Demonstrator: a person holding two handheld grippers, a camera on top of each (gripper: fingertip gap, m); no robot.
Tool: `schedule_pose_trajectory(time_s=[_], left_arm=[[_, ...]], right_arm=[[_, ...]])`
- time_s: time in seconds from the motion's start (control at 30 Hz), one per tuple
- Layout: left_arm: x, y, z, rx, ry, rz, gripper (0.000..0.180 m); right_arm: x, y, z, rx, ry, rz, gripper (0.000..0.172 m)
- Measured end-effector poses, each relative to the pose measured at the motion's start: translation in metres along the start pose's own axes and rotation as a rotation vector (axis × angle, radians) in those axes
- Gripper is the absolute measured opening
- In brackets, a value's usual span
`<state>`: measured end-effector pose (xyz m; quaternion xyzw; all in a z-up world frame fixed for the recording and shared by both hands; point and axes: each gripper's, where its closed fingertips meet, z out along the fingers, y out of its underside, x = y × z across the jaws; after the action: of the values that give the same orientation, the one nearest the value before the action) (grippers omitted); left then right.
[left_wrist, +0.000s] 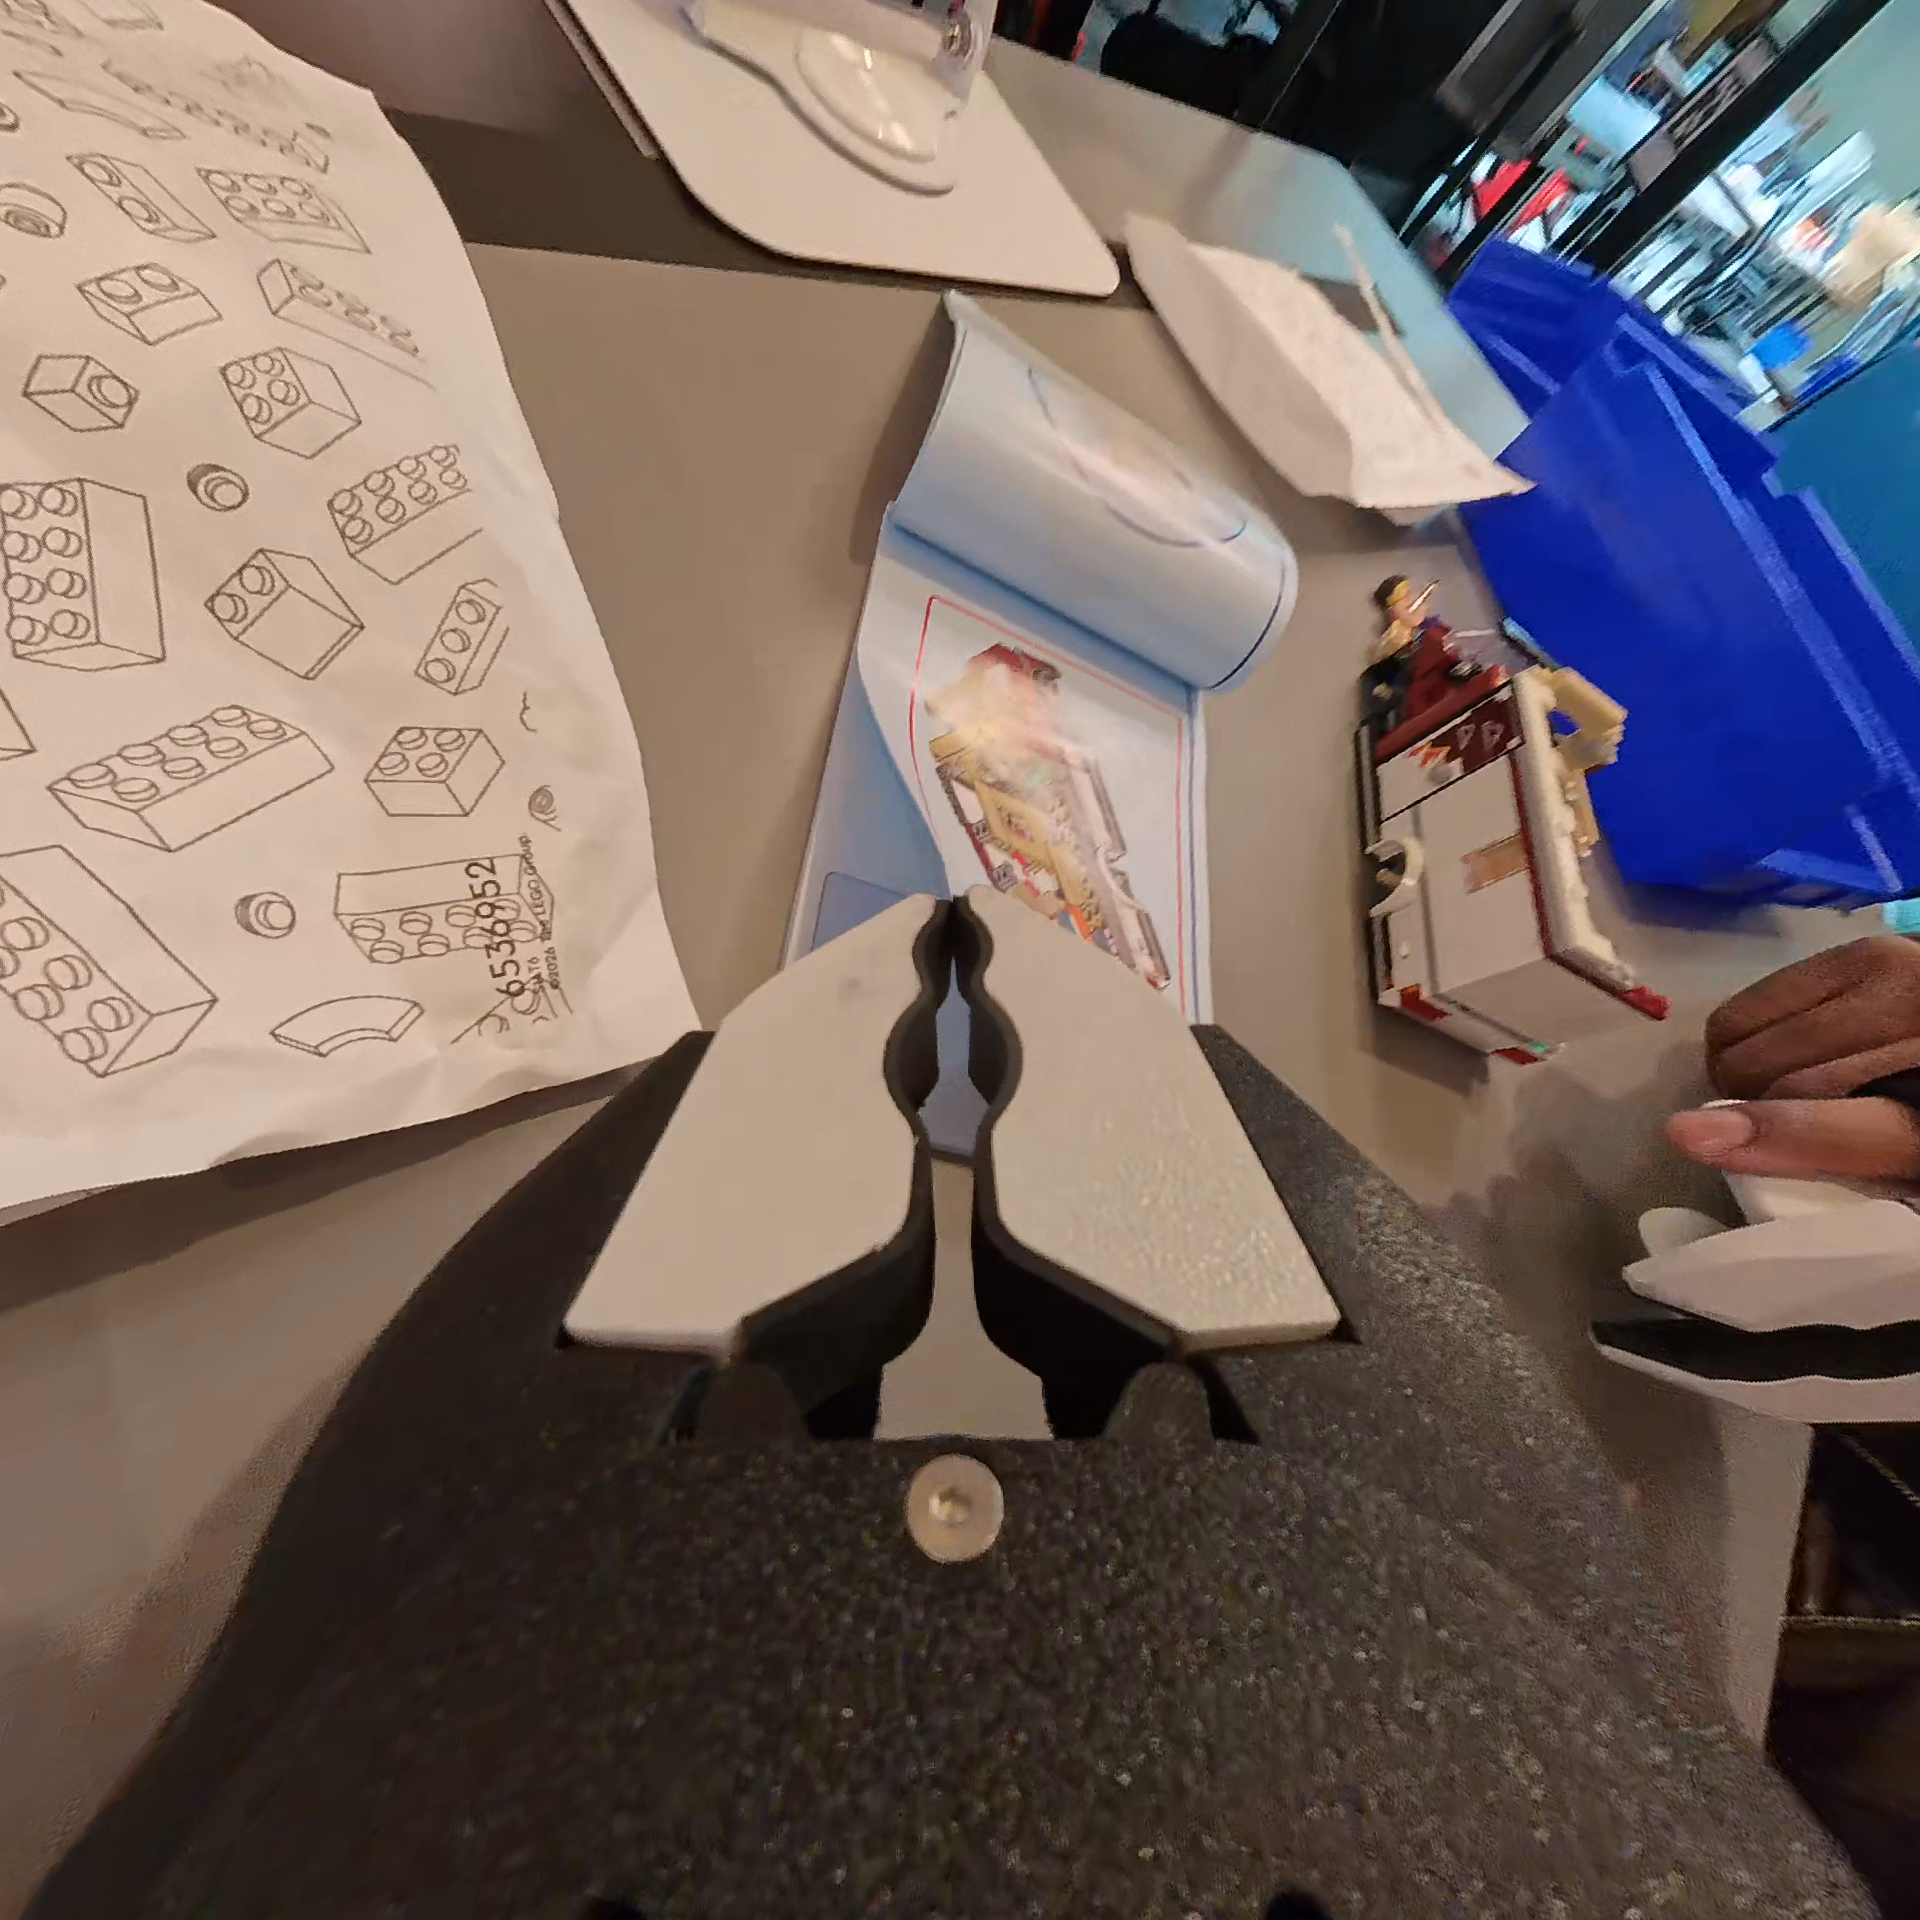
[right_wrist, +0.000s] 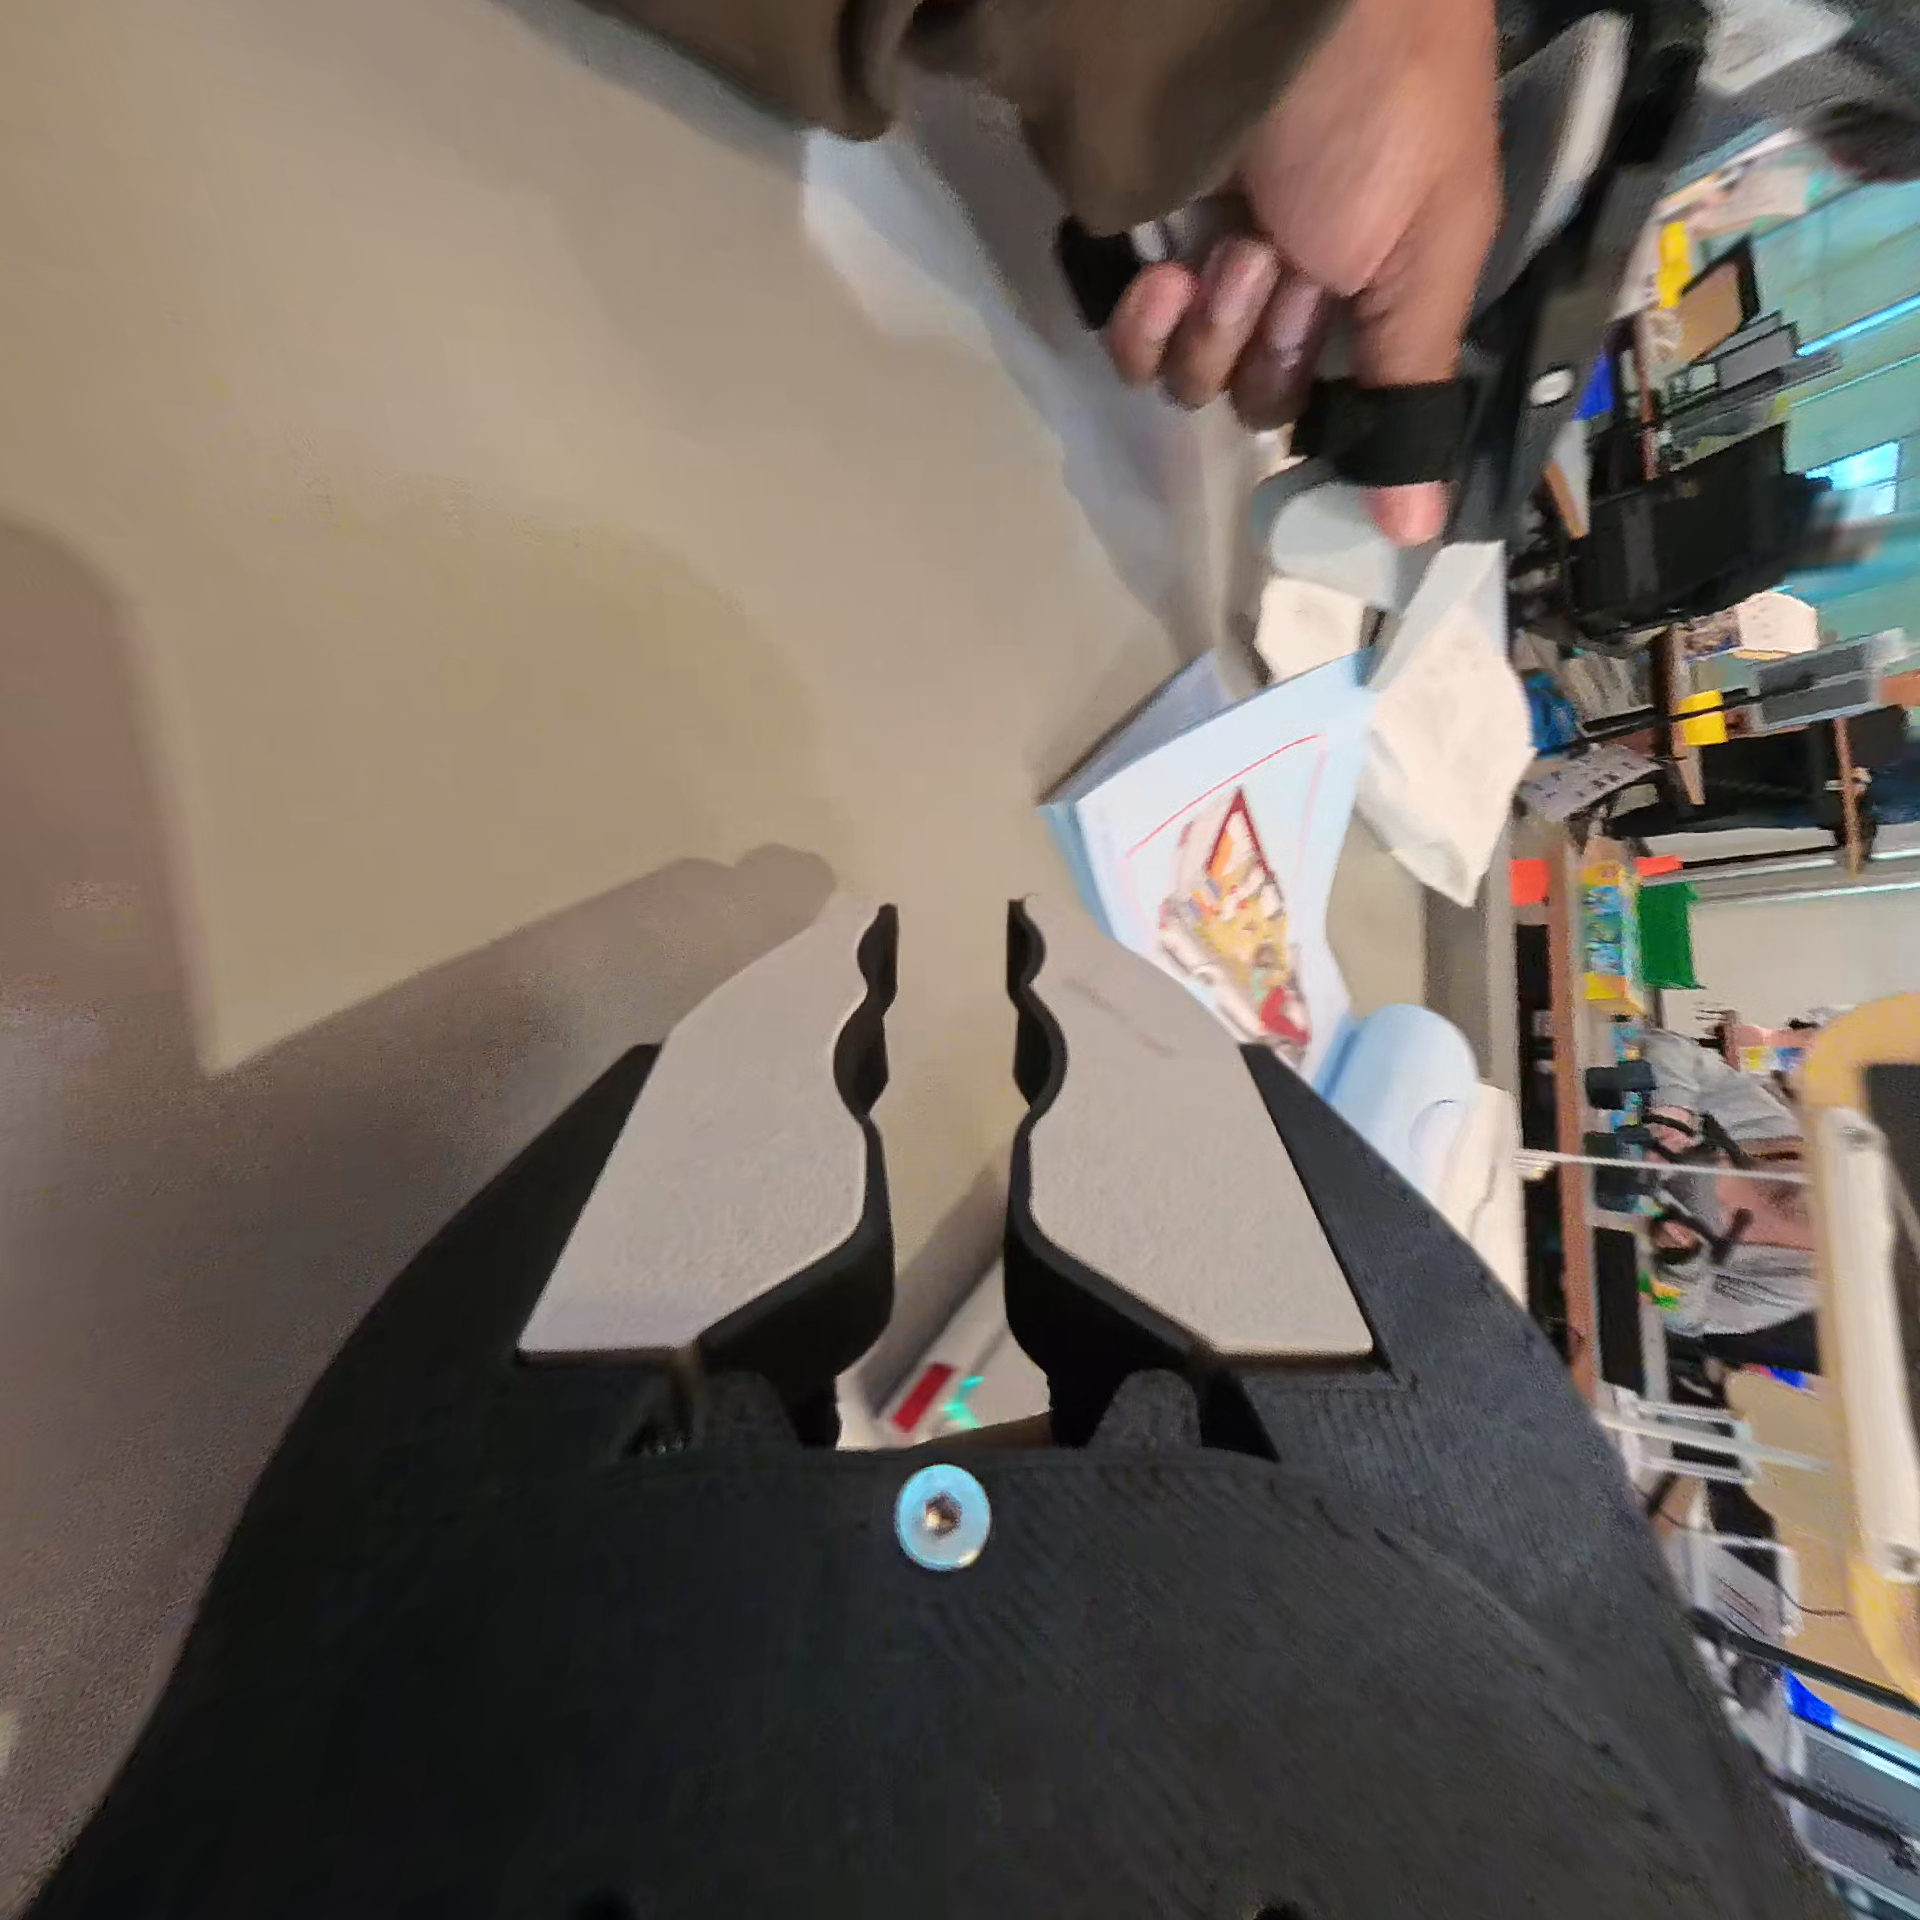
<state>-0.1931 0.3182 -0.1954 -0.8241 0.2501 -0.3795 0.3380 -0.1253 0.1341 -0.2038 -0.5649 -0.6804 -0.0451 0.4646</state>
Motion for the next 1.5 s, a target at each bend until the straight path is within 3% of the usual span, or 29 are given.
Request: schedule_pose_trajectory(time_s=[0.23,0.37,0.5,0.67,0.8,0.87,0.93,1.03,1.33,1.5], left_arm=[[0.001,-0.004,0.002,0.045,0.061,-0.067,0.000],[0.002,-0.003,0.004,0.038,0.073,-0.068,0.000],[0.003,-0.004,0.004,0.044,0.080,-0.063,0.000],[0.000,-0.003,0.004,0.043,0.068,-0.058,0.000],[0.003,-0.003,0.003,0.039,0.070,-0.037,0.000],[0.004,-0.003,0.003,0.037,0.065,-0.021,0.000],[0.002,-0.002,0.004,0.033,0.058,-0.027,0.000],[0.001,-0.001,0.005,0.031,0.055,-0.034,0.000],[0.001,0.001,0.007,0.024,0.044,-0.020,0.000],[0.000,0.000,0.006,0.031,0.046,-0.027,0.000]], right_arm=[[0.075,0.010,0.023,-0.095,0.002,0.076,0.032],[0.078,0.011,0.023,-0.035,-0.117,0.229,0.035],[0.089,0.020,0.020,-0.069,-0.113,0.210,0.040],[0.058,0.023,-0.007,-0.077,-0.205,0.225,0.041],[0.041,0.030,-0.027,-0.063,-0.153,0.305,0.039],[0.045,0.051,-0.033,-0.107,-0.018,0.349,0.039],[0.048,0.070,-0.042,-0.127,0.079,0.439,0.039],[0.042,0.080,-0.052,-0.077,0.097,0.592,0.031],[0.034,0.096,-0.034,-0.246,0.217,0.602,0.022],[0.030,0.100,-0.038,-0.264,0.269,0.563,0.018]])
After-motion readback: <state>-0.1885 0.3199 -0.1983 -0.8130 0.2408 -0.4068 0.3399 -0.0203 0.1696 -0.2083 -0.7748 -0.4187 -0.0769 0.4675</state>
